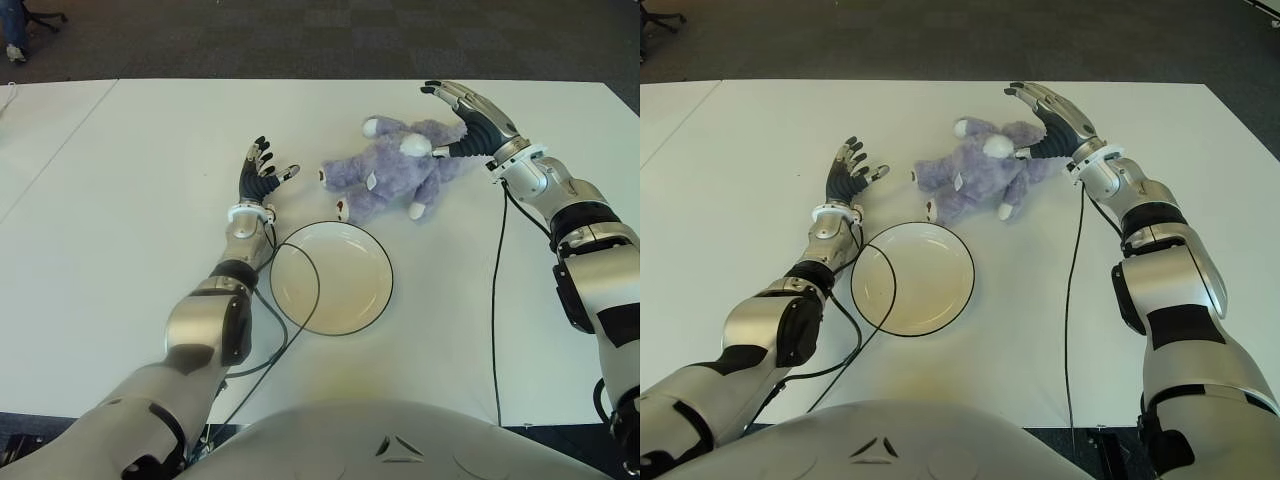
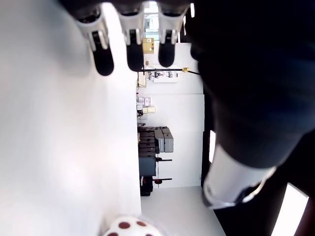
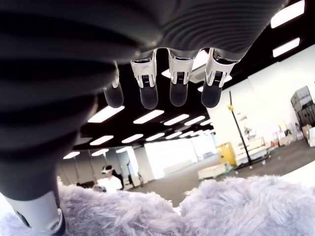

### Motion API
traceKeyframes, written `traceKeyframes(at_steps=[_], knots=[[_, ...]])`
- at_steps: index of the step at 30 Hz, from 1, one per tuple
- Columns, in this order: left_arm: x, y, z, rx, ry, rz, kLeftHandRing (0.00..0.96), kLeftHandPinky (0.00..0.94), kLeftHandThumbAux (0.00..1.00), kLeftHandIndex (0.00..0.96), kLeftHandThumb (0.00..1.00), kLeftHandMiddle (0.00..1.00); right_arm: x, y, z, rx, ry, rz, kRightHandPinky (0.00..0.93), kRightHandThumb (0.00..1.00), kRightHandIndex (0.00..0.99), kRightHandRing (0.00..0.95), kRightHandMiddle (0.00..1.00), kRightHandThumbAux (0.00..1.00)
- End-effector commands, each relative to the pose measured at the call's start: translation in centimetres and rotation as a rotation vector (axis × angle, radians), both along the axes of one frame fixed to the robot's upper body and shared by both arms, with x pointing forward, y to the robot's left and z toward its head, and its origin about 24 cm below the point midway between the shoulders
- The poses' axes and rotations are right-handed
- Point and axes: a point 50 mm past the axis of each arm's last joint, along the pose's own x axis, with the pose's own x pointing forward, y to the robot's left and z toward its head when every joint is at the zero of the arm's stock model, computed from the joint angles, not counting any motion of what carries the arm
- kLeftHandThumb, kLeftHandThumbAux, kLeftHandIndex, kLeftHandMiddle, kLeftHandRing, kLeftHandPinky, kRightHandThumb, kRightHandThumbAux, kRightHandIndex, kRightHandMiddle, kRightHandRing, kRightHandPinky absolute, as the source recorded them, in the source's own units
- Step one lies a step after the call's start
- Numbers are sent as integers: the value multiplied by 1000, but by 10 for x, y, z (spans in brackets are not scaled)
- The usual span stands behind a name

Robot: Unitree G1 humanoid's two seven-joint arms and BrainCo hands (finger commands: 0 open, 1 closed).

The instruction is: Put the doll into the plate.

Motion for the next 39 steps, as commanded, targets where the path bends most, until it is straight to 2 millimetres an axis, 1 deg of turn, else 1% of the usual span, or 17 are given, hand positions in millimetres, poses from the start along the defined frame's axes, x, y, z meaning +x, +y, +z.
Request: traceKeyframes(at_steps=[1,3,5,8,10,13,15,22,26,29,31,33,34,36,39], knots=[[-49,-8,-63,-43,303,-8,109,161,873,61,0,93,-1,3,-7,-15,29,2,72,161,17,4,0,727],[-49,-9,-64,-44,307,-6,112,167,872,61,0,97,-1,3,-10,-18,38,-1,71,164,17,4,0,727],[-49,-8,-64,-44,309,-5,114,169,871,60,0,100,-2,4,-17,-25,58,-5,63,166,17,3,0,725],[-49,-9,-63,-40,306,-5,107,156,859,50,0,90,-9,7,-44,-43,142,-10,37,165,15,0,0,716],[-49,-9,-63,-39,305,-6,105,154,857,48,0,88,-12,8,-52,-50,176,-9,35,165,15,0,0,714],[-48,-9,-63,-37,306,-7,101,151,857,48,0,85,-22,10,-76,-62,290,8,13,163,14,0,0,707],[-48,-9,-63,-38,307,-7,99,149,856,50,0,83,-26,11,-85,-69,347,18,8,164,10,0,0,708],[-48,-9,-62,-30,300,-9,98,149,850,53,0,82,-30,11,-93,-98,426,31,1,194,0,0,0,721],[-47,-9,-62,-26,303,-10,100,153,853,53,0,86,-30,10,-94,-114,463,41,23,236,0,0,0,722],[-47,-9,-62,-29,304,-11,97,143,848,51,0,83,-31,11,-95,-119,485,53,34,237,0,0,0,721],[-47,-9,-62,-31,302,-12,97,151,851,53,0,81,-31,12,-96,-123,499,58,12,180,0,0,0,698],[-47,-9,-62,-32,300,-13,98,154,854,54,0,82,-32,13,-98,-121,523,66,2,155,0,0,0,686],[-47,-9,-62,-32,299,-13,98,153,855,59,0,80,-33,13,-100,-118,535,70,0,126,0,0,0,663],[-47,-9,-62,-26,299,-13,99,152,853,61,0,82,-35,15,-105,-104,575,70,0,95,0,0,0,639],[-48,-10,-62,-15,301,-13,101,153,848,58,0,85,-41,17,-121,-85,647,49,0,76,0,0,0,620]])
